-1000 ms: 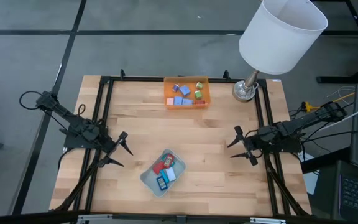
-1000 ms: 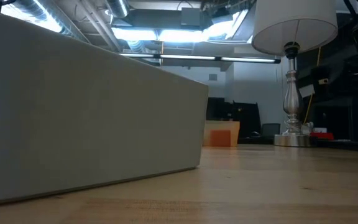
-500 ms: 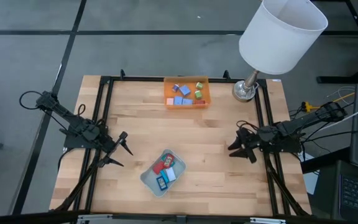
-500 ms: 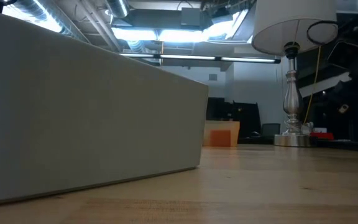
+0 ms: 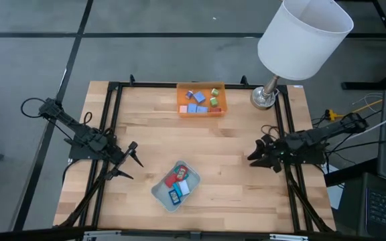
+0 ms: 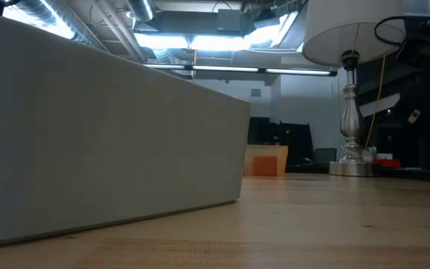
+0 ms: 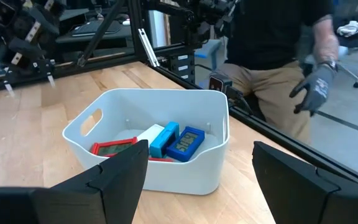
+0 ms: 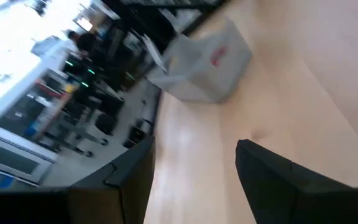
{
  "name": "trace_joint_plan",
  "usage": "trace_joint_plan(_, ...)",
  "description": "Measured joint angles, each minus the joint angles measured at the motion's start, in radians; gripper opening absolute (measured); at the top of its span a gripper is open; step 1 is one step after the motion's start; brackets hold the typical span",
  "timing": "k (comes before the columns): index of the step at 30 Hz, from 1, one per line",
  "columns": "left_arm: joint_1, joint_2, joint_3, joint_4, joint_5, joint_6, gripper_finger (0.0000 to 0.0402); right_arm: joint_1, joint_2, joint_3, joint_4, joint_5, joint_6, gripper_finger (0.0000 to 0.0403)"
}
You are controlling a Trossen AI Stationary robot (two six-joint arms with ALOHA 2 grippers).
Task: Pick & Place Office items
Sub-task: Return to Home Position
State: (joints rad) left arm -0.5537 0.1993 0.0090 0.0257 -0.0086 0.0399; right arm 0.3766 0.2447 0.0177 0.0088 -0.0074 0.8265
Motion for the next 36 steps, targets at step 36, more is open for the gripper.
trace_joint_plan(36,0.000,0.000,0.000,0.000,0.001,0.000,0.0281,-0.004,-0.245,0.001,0.002,0.000,-0.001,0.0221)
